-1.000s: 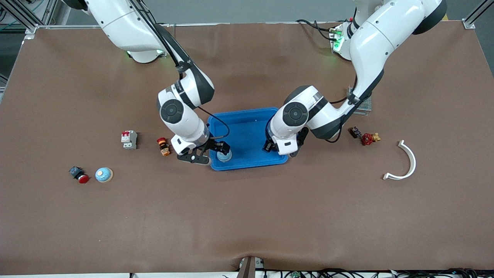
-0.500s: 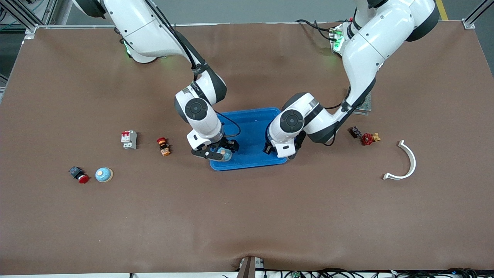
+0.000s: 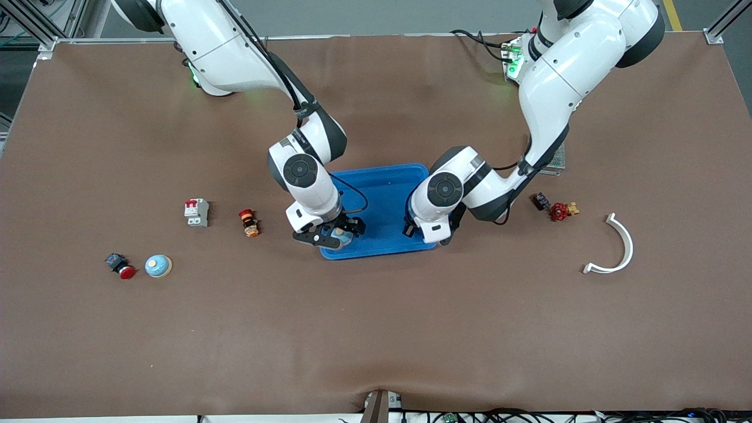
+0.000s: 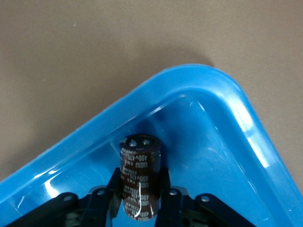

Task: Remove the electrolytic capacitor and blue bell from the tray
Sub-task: 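Grasp the second capacitor with the left gripper while the right gripper grasps the bell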

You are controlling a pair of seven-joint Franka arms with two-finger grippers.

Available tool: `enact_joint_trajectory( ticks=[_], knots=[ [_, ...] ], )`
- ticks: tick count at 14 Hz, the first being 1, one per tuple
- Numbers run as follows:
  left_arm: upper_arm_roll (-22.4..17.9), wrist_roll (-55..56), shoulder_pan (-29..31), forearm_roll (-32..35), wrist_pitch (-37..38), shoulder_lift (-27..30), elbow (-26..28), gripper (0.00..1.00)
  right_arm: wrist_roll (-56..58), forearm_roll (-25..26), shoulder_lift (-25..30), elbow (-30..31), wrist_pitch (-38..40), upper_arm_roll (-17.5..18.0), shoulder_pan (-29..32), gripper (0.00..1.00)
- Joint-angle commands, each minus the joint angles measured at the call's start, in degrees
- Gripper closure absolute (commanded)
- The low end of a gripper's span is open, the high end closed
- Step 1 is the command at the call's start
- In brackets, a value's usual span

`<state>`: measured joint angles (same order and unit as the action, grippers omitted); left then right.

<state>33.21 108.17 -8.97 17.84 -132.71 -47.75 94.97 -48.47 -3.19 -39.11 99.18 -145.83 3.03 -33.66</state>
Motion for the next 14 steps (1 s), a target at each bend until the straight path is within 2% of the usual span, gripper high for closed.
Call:
enact_joint_trajectory(
  ticks=[1, 3, 4, 6, 7, 8, 11, 14],
  knots=[
    [-0.3, 0.4, -1.4, 1.0, -0.1, 0.1, -1.1, 1.00, -1.6, 1.4, -1.7, -2.6, 0.6, -0.6, -0.7, 0.00],
    [-0.2, 0.3, -1.6, 1.1, -0.1, 0.8, -1.4, 1.00, -1.6, 3.2, -2.0, -2.7, 0.6, -0.6, -0.7, 0.00],
    [-0.1, 0.2, -1.6, 1.0, 0.1, 1.4, -1.4, 1.00, -1.6, 4.9, -2.3, -2.7, 0.6, -0.5, -0.6, 0.12],
    [0.1, 0.0, -1.4, 1.0, 0.9, 2.8, -1.4, 1.00, -1.6, 7.0, -2.5, -2.8, 0.6, -0.5, -0.4, 0.52],
    [0.1, -0.1, -1.1, 1.1, 2.1, 3.7, -1.4, 1.00, -1.5, 7.1, -2.5, -2.8, 0.7, -0.5, -0.4, 0.90],
    [0.2, -0.6, -0.6, 1.1, 3.9, 4.8, -1.6, 1.00, -2.1, 6.4, -2.5, -3.1, 1.1, -0.5, -0.4, 1.00],
    [0.2, -5.8, 1.3, 0.2, 9.5, 8.4, -2.2, 1.00, -3.9, 6.1, -1.9, -4.2, 2.2, -0.3, 0.3, 1.00],
    [1.4, -11.1, 5.4, 0.0, 14.4, 10.8, -2.2, 1.00, -3.7, 5.8, -1.1, -9.9, 13.7, -0.2, 0.7, 1.00]
  ],
)
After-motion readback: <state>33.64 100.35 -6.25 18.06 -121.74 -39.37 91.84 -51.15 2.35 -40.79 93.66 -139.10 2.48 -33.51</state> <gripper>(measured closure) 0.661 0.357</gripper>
